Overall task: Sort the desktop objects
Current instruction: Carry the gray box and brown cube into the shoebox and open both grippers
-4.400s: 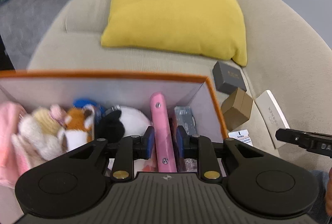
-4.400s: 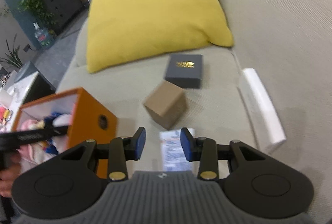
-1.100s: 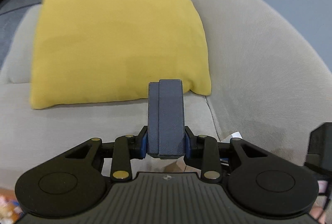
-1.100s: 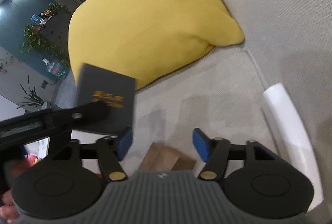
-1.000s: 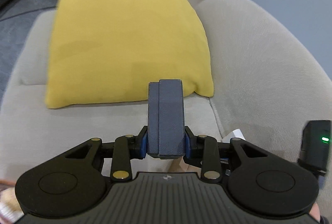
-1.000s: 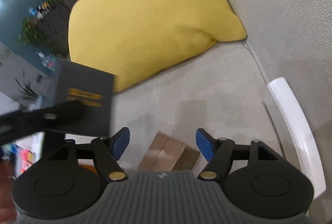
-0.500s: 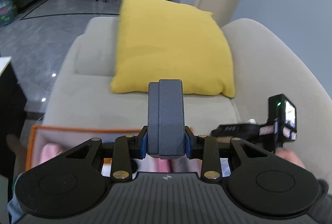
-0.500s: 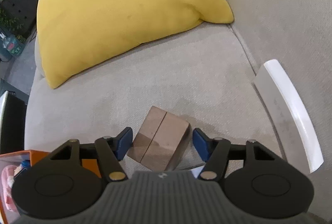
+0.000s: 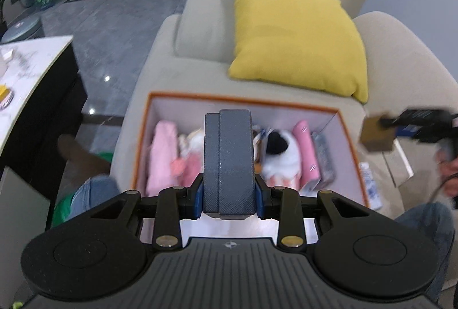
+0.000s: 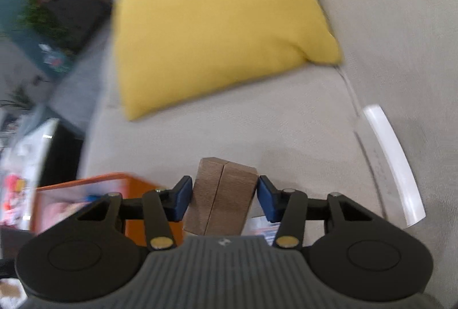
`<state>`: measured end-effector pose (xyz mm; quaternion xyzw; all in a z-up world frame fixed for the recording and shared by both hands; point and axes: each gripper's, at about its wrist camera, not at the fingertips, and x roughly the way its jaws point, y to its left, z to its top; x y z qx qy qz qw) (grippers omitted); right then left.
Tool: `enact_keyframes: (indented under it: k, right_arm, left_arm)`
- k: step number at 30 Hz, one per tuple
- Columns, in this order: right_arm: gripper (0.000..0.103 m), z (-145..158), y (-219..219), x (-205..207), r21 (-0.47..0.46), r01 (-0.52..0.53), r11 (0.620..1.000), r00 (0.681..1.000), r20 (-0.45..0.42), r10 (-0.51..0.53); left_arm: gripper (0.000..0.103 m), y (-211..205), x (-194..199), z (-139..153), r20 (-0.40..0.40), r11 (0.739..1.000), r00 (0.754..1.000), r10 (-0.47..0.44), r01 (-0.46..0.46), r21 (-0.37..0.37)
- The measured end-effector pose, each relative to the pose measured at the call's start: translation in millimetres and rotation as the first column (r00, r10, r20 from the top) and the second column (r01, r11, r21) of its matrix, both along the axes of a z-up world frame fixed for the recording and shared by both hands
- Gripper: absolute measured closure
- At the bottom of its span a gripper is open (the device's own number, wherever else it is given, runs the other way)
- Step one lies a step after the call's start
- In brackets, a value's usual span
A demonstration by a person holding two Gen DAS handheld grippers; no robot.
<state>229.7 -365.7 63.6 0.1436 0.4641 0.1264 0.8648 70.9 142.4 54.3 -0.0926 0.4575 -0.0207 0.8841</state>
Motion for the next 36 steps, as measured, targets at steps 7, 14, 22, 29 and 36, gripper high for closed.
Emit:
enact_keyframes:
  k: [7,14,22,29,36]
  right_arm:
    - [0.051,53,61,-58,0.122,-0.264,0.957,0.962,0.107,0.252]
    - [0.051,0,151,-70,0.108,-0.417,0.902,0.906,-0.034,0.423]
    - [0.051,-34,197,-61,0.097,-0.484,0.87,0.863,-0.112,0.493]
    - [0.051,-51,210,-54,0.117,-0.502,0.857,0.841,-0.164,0.515]
    - [0.052,-66,230,-59,0.181,-0.526,0.831,0.804,-0.213,0.555]
  left_arm:
    - [0.065,14,-13,-23,-0.091,0.999,0.996,0.007,-0.004,0.033]
    - [0.065,30,-4,-42,-0.174,0.998,0.984,0.03,-0.02,0.054]
    - [0.065,39,11,-64,-0.266,0.994,0.962,0.061,-0.034,0.107]
    - [0.065,29,17,-83,-0.276,0.989,0.96,0.045,-0.004,0.145]
    - [0.064,18,14,-82,-0.274,0.977,0.962,0.01,0.049,0.208]
